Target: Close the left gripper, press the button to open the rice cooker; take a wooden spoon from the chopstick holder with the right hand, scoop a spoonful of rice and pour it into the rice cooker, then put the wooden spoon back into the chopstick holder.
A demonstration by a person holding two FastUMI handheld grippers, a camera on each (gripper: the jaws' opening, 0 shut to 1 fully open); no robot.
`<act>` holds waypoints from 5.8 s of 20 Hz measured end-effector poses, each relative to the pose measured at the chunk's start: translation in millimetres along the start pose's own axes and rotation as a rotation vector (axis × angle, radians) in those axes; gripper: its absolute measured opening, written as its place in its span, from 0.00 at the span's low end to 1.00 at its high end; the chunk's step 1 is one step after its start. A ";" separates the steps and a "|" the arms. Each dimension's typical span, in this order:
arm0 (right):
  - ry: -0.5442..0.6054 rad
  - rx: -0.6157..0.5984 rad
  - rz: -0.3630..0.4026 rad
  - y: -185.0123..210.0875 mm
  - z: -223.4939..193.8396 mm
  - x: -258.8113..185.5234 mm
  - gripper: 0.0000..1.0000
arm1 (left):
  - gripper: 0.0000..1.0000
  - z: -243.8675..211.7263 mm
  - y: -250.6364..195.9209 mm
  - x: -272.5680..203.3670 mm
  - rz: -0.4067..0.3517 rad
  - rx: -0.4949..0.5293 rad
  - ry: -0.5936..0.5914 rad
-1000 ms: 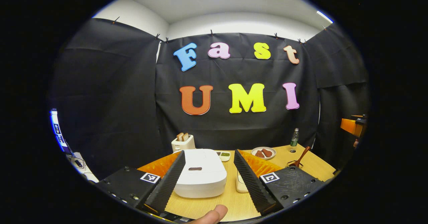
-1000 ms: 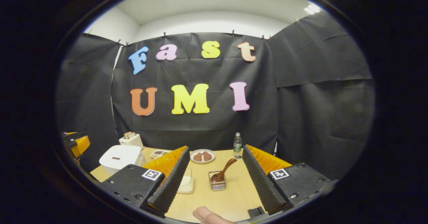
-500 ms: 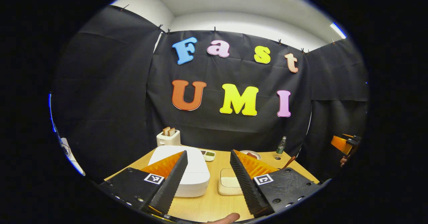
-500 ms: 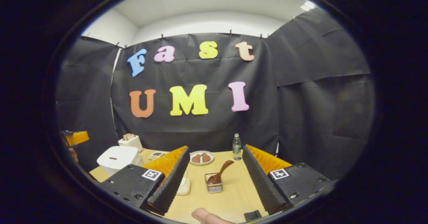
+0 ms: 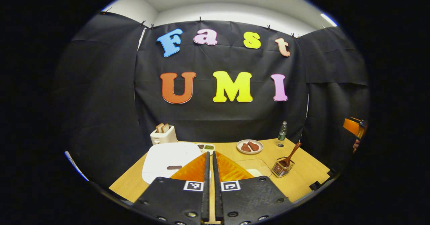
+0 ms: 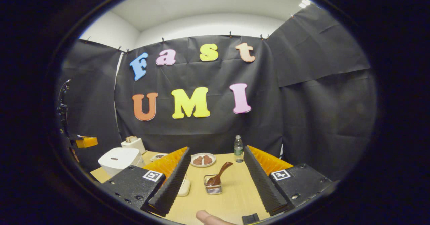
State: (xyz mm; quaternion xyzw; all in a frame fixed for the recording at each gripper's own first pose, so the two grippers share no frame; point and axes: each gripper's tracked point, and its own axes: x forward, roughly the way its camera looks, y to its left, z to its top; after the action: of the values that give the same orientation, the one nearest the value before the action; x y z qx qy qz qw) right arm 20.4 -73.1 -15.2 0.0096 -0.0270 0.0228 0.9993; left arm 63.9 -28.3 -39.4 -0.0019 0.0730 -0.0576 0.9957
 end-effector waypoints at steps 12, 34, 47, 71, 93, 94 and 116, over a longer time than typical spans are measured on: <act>0.052 0.022 -0.042 -34.8 -38.1 27.3 1.00 | 0.00 -77.6 66.7 79.0 0.131 -0.046 0.250; 0.131 0.011 -0.035 -52.0 -80.5 43.9 0.99 | 0.00 -131.6 87.6 114.7 0.197 -0.074 0.394; 0.200 -0.012 -0.038 -49.7 -117.9 57.5 1.00 | 0.00 -55.2 95.3 47.2 0.221 -0.066 0.174; 0.249 0.120 0.103 -7.8 -214.2 216.8 1.00 | 0.95 -37.1 2.9 -108.4 0.087 0.073 -0.180; 0.375 0.333 0.095 0.5 -266.0 297.7 0.35 | 0.95 -84.3 27.2 -123.8 0.099 0.053 -0.130; 0.360 0.313 0.089 2.3 -265.9 293.9 0.18 | 0.95 -85.1 28.5 -124.8 0.100 0.055 -0.128; 0.063 0.001 0.193 182.3 -137.3 223.4 0.12 | 0.95 -89.2 49.9 -149.0 0.099 0.032 -0.153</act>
State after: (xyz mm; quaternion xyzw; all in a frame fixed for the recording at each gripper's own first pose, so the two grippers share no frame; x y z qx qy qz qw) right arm 242.1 121.9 -136.9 0.0068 0.0035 0.1193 0.9928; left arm -89.7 38.9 -106.6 0.0132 -0.0041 -0.0093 0.9999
